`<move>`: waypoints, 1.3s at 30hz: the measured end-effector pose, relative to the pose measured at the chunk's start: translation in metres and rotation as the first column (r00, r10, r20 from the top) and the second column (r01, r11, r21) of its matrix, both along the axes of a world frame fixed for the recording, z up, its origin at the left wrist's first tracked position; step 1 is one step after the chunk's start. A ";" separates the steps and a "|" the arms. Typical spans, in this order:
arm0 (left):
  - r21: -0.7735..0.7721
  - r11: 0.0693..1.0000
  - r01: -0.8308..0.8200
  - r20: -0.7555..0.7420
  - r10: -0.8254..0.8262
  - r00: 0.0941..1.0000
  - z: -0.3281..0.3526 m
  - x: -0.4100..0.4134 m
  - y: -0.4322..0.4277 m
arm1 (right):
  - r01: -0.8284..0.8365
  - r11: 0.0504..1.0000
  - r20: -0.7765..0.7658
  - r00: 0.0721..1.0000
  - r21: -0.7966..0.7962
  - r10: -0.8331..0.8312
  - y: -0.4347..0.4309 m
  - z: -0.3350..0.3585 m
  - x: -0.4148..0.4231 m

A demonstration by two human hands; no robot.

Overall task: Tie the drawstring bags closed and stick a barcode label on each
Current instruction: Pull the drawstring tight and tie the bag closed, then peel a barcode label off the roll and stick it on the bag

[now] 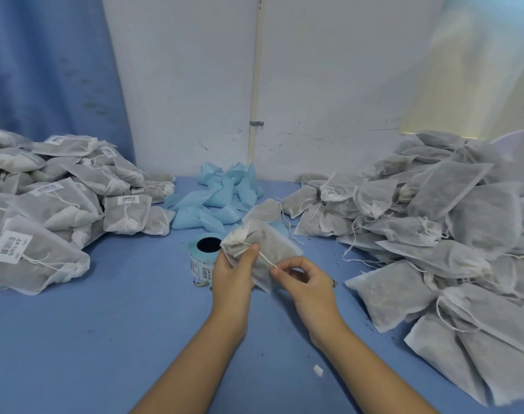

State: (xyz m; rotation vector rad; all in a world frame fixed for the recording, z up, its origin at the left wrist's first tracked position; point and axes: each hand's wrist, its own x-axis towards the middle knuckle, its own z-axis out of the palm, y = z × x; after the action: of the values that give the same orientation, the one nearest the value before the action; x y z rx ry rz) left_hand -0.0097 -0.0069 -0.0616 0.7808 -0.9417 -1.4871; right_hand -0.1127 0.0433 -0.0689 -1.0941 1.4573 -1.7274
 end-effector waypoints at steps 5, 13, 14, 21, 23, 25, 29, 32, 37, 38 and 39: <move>-0.059 0.997 -0.039 0.024 0.040 0.999 0.007 0.002 0.000 | 0.005 1.000 -0.118 0.993 0.008 -0.004 -0.003 -0.003 0.000; -0.167 0.986 -0.029 0.101 0.046 0.994 0.018 0.018 -0.010 | 0.182 0.964 -0.601 0.799 0.195 -0.029 -0.014 -0.007 -0.003; -0.168 0.986 -0.017 0.112 0.036 0.993 0.017 0.021 -0.011 | 0.171 0.964 -0.653 0.758 0.204 0.004 -0.016 -0.007 -0.003; -0.323 0.939 0.117 0.396 0.022 0.918 0.006 0.036 -0.014 | 0.187 0.954 -0.867 0.484 0.233 0.117 -0.024 -0.007 0.004; -0.372 0.919 0.131 0.457 0.058 0.888 0.005 0.037 -0.010 | 0.166 0.972 -0.786 0.617 0.168 0.031 -0.022 -0.008 -0.001; -0.421 0.895 0.148 0.538 0.115 0.835 0.001 0.038 -0.008 | 0.198 0.973 -0.735 0.676 0.119 -0.048 -0.020 -0.008 -0.004; -0.449 0.883 0.136 0.658 0.224 0.719 -0.007 0.042 -0.013 | 0.270 0.961 -0.704 0.695 0.062 -0.149 -0.020 -0.010 -0.006; -0.438 0.881 0.179 0.669 0.186 0.719 -0.008 0.044 -0.014 | 0.241 0.969 -0.642 0.750 0.043 -0.159 -0.018 -0.010 -0.006; -0.406 0.881 0.243 0.622 0.072 0.779 -0.006 0.044 -0.011 | 0.060 0.997 -0.494 0.869 0.040 -0.033 -0.015 -0.008 -0.004; -0.383 0.889 0.250 0.602 0.035 0.798 -0.004 0.045 -0.011 | -0.014 1.000 -0.431 0.902 0.022 0.023 -0.014 -0.007 -0.003; -0.366 0.895 0.255 0.586 0.009 0.810 -0.004 0.045 -0.011 | -0.082 0.997 -0.373 0.925 0.000 0.076 -0.013 -0.006 -0.002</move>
State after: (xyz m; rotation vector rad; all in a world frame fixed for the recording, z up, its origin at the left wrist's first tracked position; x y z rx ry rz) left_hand 0.0350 -0.0179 -0.0659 0.8617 -1.7512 -1.0847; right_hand -0.1144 0.0305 -0.0754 -1.5334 1.5973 -1.5319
